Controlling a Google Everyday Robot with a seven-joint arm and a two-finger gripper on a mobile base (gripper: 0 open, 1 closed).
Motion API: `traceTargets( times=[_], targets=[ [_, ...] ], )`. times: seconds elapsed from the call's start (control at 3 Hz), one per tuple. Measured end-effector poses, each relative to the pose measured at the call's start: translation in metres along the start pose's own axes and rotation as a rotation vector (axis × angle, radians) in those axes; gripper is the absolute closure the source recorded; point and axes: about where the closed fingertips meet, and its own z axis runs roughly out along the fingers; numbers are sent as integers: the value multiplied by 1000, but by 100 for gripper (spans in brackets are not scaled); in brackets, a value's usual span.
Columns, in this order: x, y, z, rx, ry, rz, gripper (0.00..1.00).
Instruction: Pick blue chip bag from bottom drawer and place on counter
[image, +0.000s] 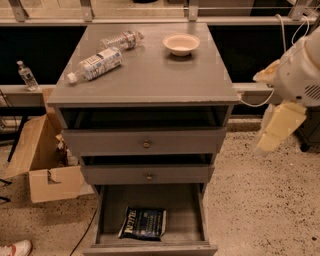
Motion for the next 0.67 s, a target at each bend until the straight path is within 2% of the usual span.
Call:
traceTargets(
  times=[0.33, 0.67],
  targets=[
    [0, 5, 42, -48, -69, 15, 0],
    [4, 18, 83, -86, -152, 67, 0]
  ],
)
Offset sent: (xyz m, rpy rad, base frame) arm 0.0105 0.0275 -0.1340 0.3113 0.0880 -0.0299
